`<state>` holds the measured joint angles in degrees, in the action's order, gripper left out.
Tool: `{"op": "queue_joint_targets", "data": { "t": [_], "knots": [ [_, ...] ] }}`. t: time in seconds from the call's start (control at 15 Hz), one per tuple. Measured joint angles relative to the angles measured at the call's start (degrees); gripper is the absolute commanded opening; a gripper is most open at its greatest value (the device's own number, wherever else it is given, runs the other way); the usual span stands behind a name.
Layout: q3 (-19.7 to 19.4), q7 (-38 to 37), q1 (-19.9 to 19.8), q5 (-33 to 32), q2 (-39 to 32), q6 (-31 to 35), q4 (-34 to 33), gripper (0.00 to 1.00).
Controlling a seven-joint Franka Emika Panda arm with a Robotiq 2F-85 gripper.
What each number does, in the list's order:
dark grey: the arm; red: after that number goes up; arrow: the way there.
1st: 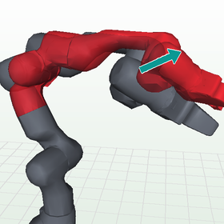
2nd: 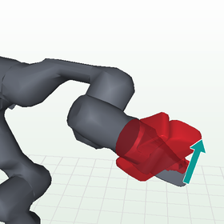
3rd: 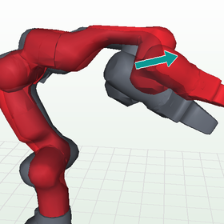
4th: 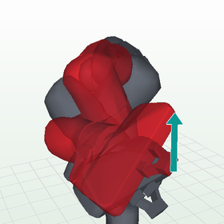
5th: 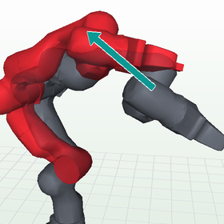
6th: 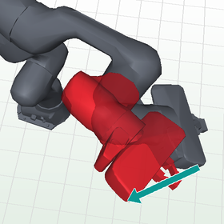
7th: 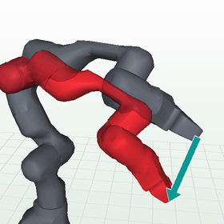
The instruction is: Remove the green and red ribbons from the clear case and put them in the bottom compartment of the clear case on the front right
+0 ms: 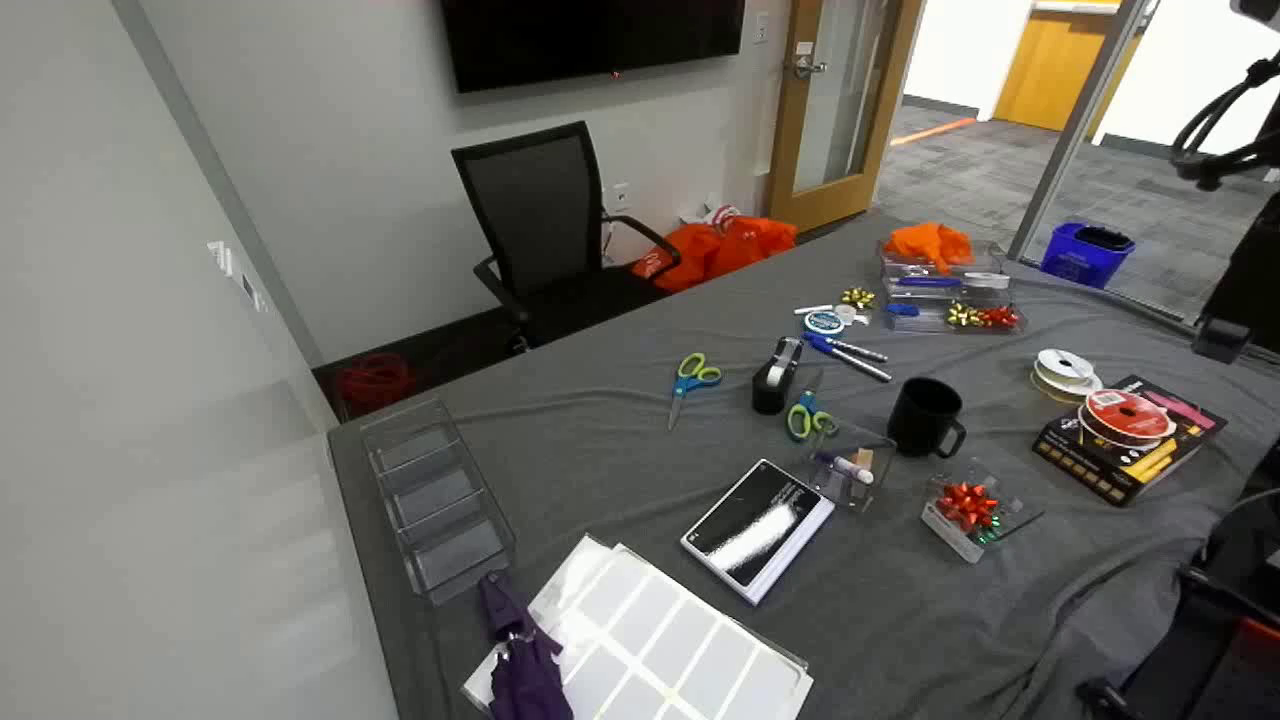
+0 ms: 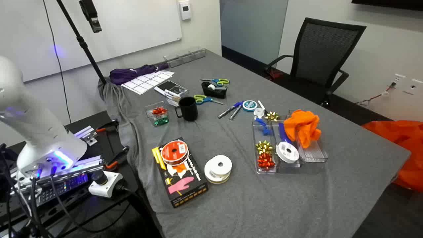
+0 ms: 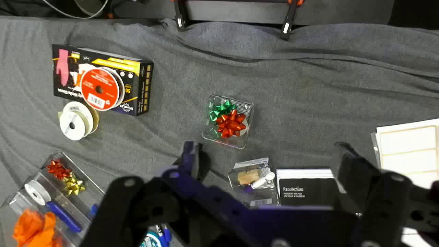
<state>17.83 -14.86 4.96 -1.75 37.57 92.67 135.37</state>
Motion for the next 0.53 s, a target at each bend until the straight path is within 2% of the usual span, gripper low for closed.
{"op": "queue_joint_targets", "data": {
  "t": [0.53],
  "knots": [
    [-0.96,-1.06,0.10,-0.29,-0.56,0.25,0.01,1.00]
  ]
}}
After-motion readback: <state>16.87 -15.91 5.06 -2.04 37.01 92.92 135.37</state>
